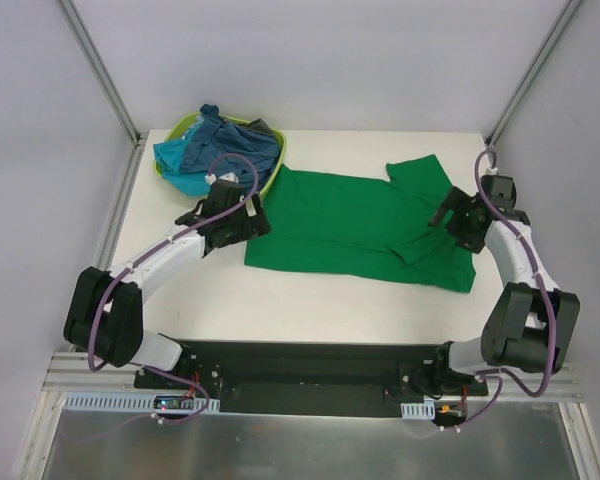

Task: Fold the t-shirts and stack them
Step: Fold the flattened tshirt in 1/3 of the way

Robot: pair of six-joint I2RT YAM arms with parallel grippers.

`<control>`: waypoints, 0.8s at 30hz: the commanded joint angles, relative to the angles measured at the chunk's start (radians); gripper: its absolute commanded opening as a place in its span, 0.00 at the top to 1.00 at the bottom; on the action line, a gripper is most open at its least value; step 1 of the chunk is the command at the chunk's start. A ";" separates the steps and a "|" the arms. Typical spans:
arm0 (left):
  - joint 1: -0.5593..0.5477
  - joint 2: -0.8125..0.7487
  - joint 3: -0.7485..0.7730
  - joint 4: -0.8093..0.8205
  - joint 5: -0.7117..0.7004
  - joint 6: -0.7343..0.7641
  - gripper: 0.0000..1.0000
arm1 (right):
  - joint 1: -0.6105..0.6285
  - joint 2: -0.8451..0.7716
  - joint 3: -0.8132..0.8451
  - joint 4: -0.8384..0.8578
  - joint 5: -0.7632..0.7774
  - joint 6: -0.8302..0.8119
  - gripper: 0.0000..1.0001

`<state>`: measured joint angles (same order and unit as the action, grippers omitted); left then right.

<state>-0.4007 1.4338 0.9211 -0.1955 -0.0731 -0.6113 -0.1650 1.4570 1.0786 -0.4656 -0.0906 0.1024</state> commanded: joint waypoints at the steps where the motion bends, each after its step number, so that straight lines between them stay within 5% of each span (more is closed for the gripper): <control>1: -0.053 -0.010 -0.001 0.039 0.182 0.015 0.01 | 0.001 -0.083 -0.137 0.056 -0.223 0.072 0.04; 10: -0.099 0.158 0.044 0.088 0.269 0.018 0.01 | 0.036 0.032 -0.181 0.157 -0.296 0.108 0.04; 24: -0.099 0.229 0.013 0.090 0.199 0.044 0.01 | 0.065 0.140 -0.181 0.225 -0.248 0.144 0.04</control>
<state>-0.5026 1.6501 0.9298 -0.1169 0.1528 -0.5896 -0.1070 1.5688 0.8963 -0.3000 -0.3412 0.2253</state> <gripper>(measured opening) 0.990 0.967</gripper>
